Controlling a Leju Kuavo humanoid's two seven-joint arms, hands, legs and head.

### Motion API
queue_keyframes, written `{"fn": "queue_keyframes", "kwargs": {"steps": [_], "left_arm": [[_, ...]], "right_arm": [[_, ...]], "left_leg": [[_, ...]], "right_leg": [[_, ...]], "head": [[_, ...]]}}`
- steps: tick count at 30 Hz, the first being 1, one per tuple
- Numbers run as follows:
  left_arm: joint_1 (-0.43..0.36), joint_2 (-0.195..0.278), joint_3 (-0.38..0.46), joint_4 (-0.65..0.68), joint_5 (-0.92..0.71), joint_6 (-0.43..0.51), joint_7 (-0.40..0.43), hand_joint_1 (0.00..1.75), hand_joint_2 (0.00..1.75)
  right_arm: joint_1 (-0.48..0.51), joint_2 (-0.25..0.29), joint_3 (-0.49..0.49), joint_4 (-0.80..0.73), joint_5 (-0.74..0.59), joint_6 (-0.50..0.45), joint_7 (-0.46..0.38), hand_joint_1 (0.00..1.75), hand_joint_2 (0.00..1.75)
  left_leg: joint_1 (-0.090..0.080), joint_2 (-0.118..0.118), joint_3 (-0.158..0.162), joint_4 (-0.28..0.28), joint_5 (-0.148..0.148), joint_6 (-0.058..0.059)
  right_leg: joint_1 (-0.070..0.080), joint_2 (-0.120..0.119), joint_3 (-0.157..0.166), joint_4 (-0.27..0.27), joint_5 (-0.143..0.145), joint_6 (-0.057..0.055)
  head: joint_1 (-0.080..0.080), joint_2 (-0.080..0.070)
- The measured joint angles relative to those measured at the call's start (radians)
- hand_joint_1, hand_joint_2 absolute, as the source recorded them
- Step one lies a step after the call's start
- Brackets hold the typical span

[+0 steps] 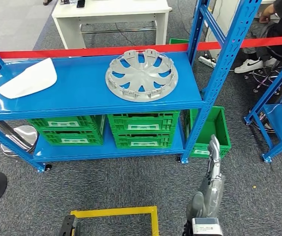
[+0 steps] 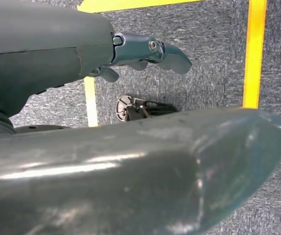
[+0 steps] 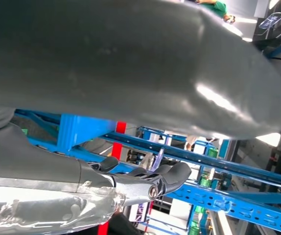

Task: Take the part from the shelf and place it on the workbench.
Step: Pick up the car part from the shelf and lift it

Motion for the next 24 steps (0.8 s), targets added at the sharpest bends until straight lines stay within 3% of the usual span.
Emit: {"fn": "queue_keyframes", "kwargs": {"steps": [18,24], "left_arm": [[0.0,-0.002,0.0,0.0,0.001,0.0,0.0,0.0,0.0],[0.003,-0.011,0.014,-0.001,0.046,0.0,-0.006,0.0,0.0]], "right_arm": [[0.0,-0.004,0.002,0.002,0.0,0.005,0.006,0.0,0.0],[-0.027,-0.004,0.023,0.009,-0.003,0.072,0.005,0.0,0.0]], "left_leg": [[0.0,0.0,0.0,0.0,0.0,0.0],[0.0,0.0,0.0,0.0,0.0,0.0]], "right_leg": [[0.0,0.0,0.0,0.0,0.0,0.0],[0.0,0.0,0.0,0.0,0.0,0.0]], "head": [[0.0,0.0],[0.0,0.0]]}}
